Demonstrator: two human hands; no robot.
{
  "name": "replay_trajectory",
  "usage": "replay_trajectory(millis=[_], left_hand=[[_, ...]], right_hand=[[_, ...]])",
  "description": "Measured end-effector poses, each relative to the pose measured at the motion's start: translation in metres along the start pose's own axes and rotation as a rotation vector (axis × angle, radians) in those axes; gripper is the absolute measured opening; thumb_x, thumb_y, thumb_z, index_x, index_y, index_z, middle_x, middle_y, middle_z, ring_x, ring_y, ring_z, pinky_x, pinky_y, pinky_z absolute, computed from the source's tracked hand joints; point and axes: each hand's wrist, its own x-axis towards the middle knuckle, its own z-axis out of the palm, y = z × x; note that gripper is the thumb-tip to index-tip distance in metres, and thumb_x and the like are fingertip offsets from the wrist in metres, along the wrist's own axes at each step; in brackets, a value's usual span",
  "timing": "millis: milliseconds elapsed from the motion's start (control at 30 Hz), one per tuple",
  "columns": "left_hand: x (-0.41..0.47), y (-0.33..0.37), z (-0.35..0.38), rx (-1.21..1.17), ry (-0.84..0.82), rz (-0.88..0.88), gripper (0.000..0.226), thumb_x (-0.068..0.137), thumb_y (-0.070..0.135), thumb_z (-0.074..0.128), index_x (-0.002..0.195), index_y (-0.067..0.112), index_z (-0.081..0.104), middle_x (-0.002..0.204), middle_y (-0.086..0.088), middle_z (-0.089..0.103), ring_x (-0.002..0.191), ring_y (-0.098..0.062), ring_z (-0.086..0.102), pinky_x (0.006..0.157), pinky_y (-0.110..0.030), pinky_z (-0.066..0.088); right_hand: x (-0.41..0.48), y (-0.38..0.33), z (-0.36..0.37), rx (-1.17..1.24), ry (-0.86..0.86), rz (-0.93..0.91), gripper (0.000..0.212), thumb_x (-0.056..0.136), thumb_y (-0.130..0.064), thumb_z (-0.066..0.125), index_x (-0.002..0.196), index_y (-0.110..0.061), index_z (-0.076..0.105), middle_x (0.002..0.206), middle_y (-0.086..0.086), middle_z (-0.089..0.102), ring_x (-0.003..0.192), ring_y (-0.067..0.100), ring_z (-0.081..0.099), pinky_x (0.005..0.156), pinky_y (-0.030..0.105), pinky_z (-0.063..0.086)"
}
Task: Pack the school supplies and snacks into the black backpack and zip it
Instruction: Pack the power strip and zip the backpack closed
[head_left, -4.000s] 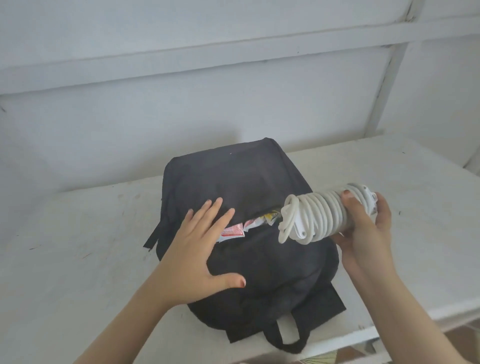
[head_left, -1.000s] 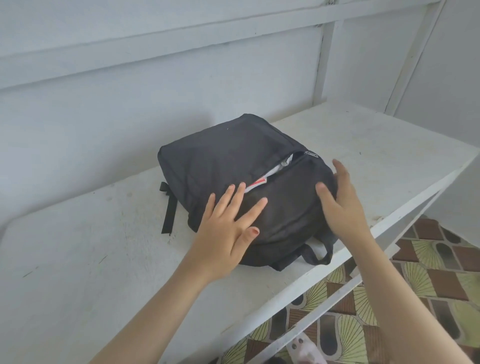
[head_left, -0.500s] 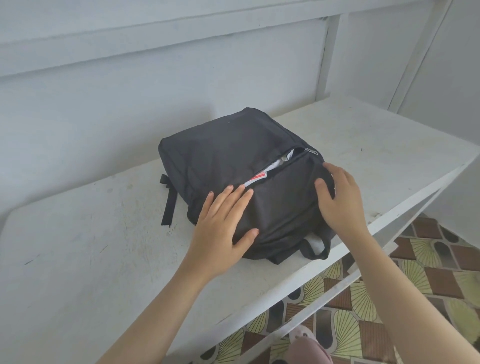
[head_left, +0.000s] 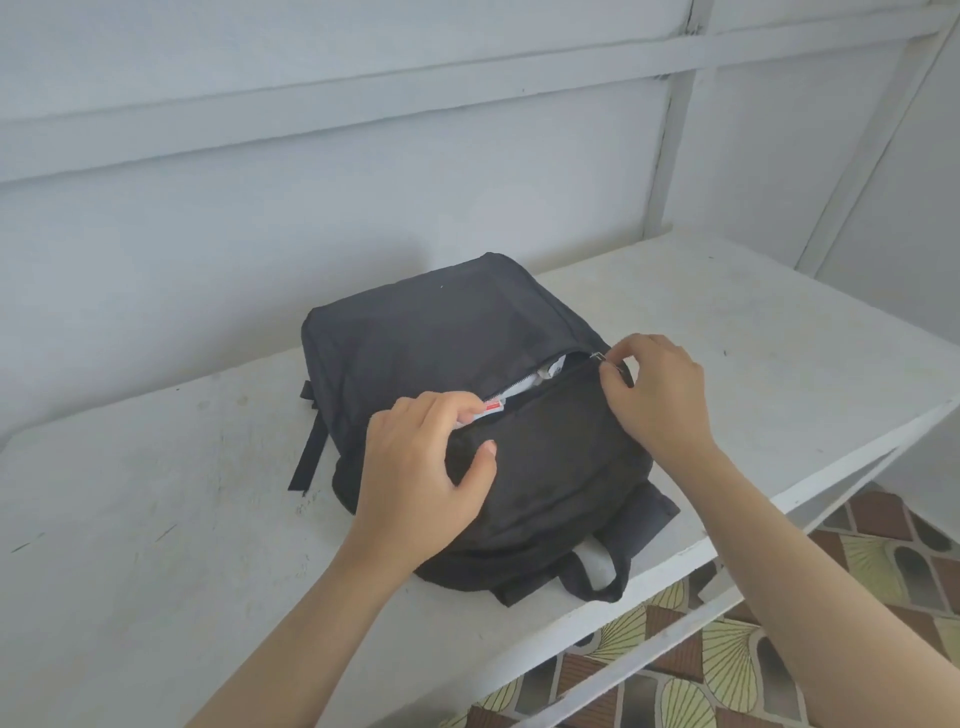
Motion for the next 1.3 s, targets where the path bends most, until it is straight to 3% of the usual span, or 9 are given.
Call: replay_trajectory(millis=[100, 200, 300, 367, 567, 767, 967, 1100, 1300], left_hand=[[0.015, 0.023, 0.007, -0.106, -0.057, -0.112, 0.007, 0.084, 0.026, 0.059, 0.091, 0.025, 0.061, 0.074, 0.017, 0.059, 0.063, -0.009, 0.053, 0.06, -0.026, 0.049], [0.028, 0.045, 0.024, -0.162, -0.143, -0.28, 0.01, 0.087, 0.025, 0.057, 0.081, 0.025, 0.064, 0.065, 0.016, 0.061, 0.061, -0.008, 0.056, 0.061, -0.029, 0.05], [0.041, 0.06, 0.047, -0.213, -0.206, -0.382, 0.017, 0.089, 0.025, 0.053, 0.085, 0.022, 0.069, 0.072, 0.01, 0.066, 0.068, -0.005, 0.061, 0.069, -0.03, 0.053], [0.049, 0.067, 0.062, -0.249, -0.196, -0.427, 0.023, 0.091, 0.025, 0.051, 0.083, 0.013, 0.069, 0.073, 0.001, 0.068, 0.062, -0.013, 0.061, 0.064, -0.037, 0.054], [0.068, 0.086, 0.09, -0.281, -0.115, -0.495, 0.035, 0.092, 0.038, 0.055, 0.078, 0.011, 0.072, 0.051, 0.005, 0.057, 0.047, -0.01, 0.057, 0.058, -0.028, 0.052], [0.07, 0.094, 0.105, -0.358, -0.004, -0.582, 0.025, 0.09, 0.035, 0.059, 0.082, 0.017, 0.074, 0.057, 0.017, 0.058, 0.054, -0.003, 0.059, 0.072, -0.039, 0.053], [0.069, 0.089, 0.109, -0.339, 0.02, -0.633, 0.016, 0.089, 0.025, 0.061, 0.082, 0.018, 0.073, 0.065, 0.016, 0.061, 0.048, -0.002, 0.056, 0.061, -0.021, 0.046], [0.067, 0.093, 0.11, -0.282, 0.06, -0.607, 0.015, 0.089, 0.024, 0.061, 0.077, 0.021, 0.069, 0.065, 0.022, 0.057, 0.063, 0.001, 0.058, 0.083, -0.036, 0.052], [0.056, 0.095, 0.104, -0.14, 0.155, -0.495, 0.016, 0.088, 0.018, 0.061, 0.075, 0.011, 0.067, 0.064, 0.007, 0.059, 0.058, -0.002, 0.053, 0.077, -0.02, 0.048]], right_hand=[[0.002, 0.003, 0.003, 0.139, 0.067, -0.036, 0.006, 0.085, -0.014, 0.06, 0.08, -0.013, 0.063, 0.092, 0.0, 0.064, 0.089, 0.024, 0.057, 0.084, 0.041, 0.043], [-0.001, 0.007, 0.005, 0.254, 0.133, -0.077, 0.008, 0.082, -0.014, 0.066, 0.075, -0.015, 0.063, 0.086, -0.007, 0.061, 0.083, 0.017, 0.057, 0.082, 0.039, 0.047], [-0.005, 0.012, 0.006, 0.357, 0.122, -0.055, 0.005, 0.081, -0.013, 0.07, 0.078, -0.015, 0.067, 0.089, -0.003, 0.066, 0.082, 0.01, 0.056, 0.079, 0.008, 0.041], [-0.006, 0.017, 0.007, 0.397, 0.128, -0.061, 0.003, 0.081, -0.01, 0.07, 0.081, -0.013, 0.069, 0.09, 0.0, 0.068, 0.081, 0.01, 0.057, 0.075, 0.0, 0.037], [-0.006, 0.03, 0.011, 0.461, 0.191, -0.212, 0.008, 0.08, -0.016, 0.069, 0.078, -0.009, 0.073, 0.088, -0.003, 0.064, 0.082, 0.019, 0.062, 0.075, 0.033, 0.051], [0.0, 0.041, 0.007, 0.644, -0.058, -0.149, 0.01, 0.081, -0.009, 0.072, 0.088, -0.015, 0.076, 0.109, -0.008, 0.064, 0.101, 0.01, 0.058, 0.08, 0.005, 0.041], [0.01, 0.053, 0.001, 0.784, -0.118, -0.057, 0.02, 0.083, -0.011, 0.06, 0.091, -0.025, 0.072, 0.114, -0.011, 0.062, 0.107, 0.001, 0.056, 0.083, 0.013, 0.048], [0.028, 0.057, 0.001, 0.653, -0.218, -0.181, 0.029, 0.083, -0.021, 0.068, 0.11, -0.033, 0.066, 0.127, -0.011, 0.052, 0.118, 0.004, 0.047, 0.091, 0.016, 0.041], [0.047, 0.053, 0.009, 0.503, -0.239, -0.441, 0.028, 0.079, -0.019, 0.074, 0.103, -0.034, 0.069, 0.132, -0.011, 0.047, 0.117, 0.014, 0.046, 0.099, 0.033, 0.043]])
